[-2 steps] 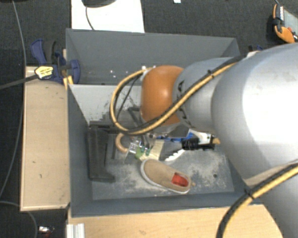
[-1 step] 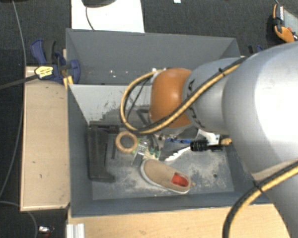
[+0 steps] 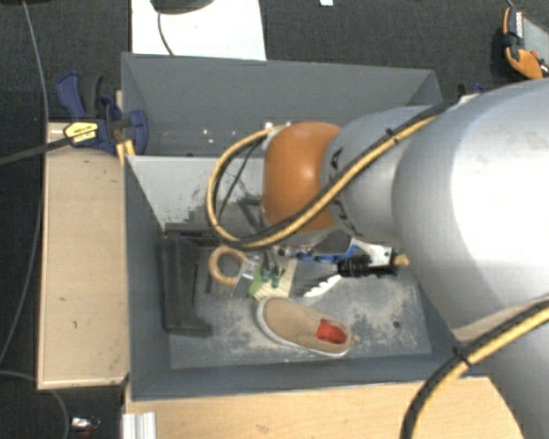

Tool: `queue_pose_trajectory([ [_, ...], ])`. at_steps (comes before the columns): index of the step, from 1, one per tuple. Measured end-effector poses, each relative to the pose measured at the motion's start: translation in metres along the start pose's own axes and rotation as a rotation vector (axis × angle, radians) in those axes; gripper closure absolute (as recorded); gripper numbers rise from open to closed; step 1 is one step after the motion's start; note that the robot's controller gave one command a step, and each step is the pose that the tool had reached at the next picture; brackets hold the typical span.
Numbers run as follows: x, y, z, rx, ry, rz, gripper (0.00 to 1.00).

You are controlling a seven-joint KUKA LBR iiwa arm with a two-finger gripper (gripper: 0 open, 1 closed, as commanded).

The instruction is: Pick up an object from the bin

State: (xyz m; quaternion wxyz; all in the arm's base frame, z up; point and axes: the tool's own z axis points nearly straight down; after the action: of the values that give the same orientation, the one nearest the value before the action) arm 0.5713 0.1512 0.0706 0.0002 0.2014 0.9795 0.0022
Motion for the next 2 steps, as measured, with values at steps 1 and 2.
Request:
queue_pose_trajectory([
  [1,0.0000,0.0000,0.0000,0.000,0.000,0.001,1.00],
  [2,0.0013,-0.0011,-0.0098,0.003,0.004,0.001,1.00],
])
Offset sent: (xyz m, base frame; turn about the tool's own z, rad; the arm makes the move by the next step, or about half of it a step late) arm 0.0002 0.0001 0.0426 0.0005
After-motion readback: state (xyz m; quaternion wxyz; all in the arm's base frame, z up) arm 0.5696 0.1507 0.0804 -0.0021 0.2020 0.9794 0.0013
